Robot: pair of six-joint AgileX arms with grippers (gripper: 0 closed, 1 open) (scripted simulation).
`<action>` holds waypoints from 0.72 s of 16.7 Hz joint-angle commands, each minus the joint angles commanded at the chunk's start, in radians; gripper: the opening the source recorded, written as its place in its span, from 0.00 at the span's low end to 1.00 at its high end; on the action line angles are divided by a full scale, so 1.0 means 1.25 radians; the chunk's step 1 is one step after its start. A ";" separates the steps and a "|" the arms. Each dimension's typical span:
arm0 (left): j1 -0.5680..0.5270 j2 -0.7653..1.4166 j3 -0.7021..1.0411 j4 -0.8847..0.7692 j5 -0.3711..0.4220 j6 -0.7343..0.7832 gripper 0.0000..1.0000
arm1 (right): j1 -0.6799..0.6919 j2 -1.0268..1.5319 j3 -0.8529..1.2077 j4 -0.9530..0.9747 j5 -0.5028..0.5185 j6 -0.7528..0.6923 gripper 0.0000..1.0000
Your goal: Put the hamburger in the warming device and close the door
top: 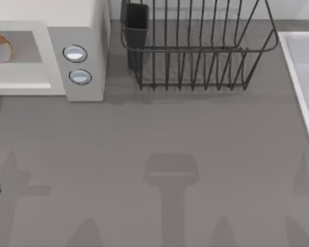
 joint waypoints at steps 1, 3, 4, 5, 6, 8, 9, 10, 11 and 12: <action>0.000 0.000 0.000 0.000 0.000 0.000 0.00 | 0.000 0.000 0.000 0.000 0.000 0.000 1.00; 0.000 0.003 0.003 0.001 0.000 0.001 0.00 | 0.000 0.000 0.000 0.000 0.000 0.000 1.00; 0.010 0.002 0.007 -0.003 0.010 0.001 0.00 | 0.000 0.000 0.000 0.000 0.000 0.000 1.00; 0.028 0.002 0.013 -0.010 0.028 0.001 0.00 | 0.000 0.000 0.000 0.000 0.000 0.000 1.00; 0.050 0.001 0.021 -0.019 0.051 0.001 0.00 | 0.000 0.000 0.000 0.000 0.000 0.000 1.00; 0.104 -0.002 0.040 -0.041 0.105 0.001 0.00 | 0.000 0.000 0.000 0.000 0.000 0.000 1.00; 0.132 -0.002 0.050 -0.052 0.132 0.001 0.00 | 0.000 0.000 0.000 0.000 0.000 0.000 1.00; 0.159 -0.003 0.060 -0.063 0.159 0.001 0.00 | 0.000 0.000 0.000 0.000 0.000 0.000 1.00; 0.182 -0.003 0.068 -0.073 0.183 0.001 0.00 | 0.000 0.000 0.000 0.000 0.000 0.000 1.00; 0.201 -0.004 0.076 -0.081 0.202 0.001 0.00 | 0.000 0.000 0.000 0.000 0.000 0.000 1.00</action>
